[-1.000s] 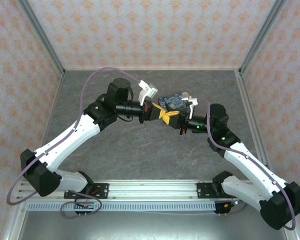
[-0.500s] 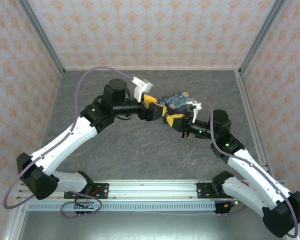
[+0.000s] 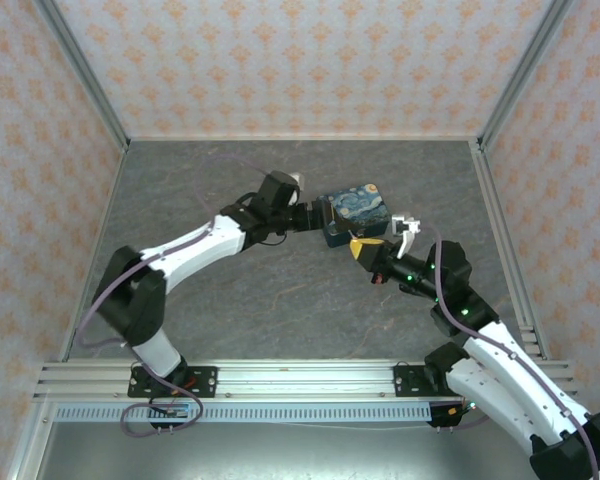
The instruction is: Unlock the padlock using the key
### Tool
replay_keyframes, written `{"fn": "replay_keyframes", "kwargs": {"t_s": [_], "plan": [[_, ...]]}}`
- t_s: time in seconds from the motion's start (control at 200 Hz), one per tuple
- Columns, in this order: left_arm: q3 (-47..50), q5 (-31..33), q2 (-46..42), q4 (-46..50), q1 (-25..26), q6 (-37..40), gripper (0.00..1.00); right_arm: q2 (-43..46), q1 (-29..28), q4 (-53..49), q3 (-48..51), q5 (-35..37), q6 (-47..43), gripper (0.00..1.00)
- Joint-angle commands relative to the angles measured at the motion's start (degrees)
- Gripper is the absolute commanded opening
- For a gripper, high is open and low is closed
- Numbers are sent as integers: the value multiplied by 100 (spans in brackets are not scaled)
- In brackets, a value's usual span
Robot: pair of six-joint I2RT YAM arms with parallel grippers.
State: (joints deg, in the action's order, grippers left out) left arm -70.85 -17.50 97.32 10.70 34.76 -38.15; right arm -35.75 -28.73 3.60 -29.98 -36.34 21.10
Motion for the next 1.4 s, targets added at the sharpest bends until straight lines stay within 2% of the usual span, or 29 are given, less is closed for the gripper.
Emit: {"fn": "replay_keyframes", "kwargs": {"t_s": [0.0,0.355,0.711,1.056,1.396], "plan": [[-313,-32,304,-576,-32,-642,93,163,-20,-44,106,208,131,0],[-607,-207,1437,-709,13,-1118,92,182,-25,-111,113,268,134,0],[-649,-165,1750,-336,13,-1094,88,165,-26,-121,115,363,124,0],[-381,18,1627,-64,-4,-914,87,155,-22,-200,97,461,99,0],[496,253,1088,41,-262,-770,87,51,-23,-210,71,470,82,0]]}}
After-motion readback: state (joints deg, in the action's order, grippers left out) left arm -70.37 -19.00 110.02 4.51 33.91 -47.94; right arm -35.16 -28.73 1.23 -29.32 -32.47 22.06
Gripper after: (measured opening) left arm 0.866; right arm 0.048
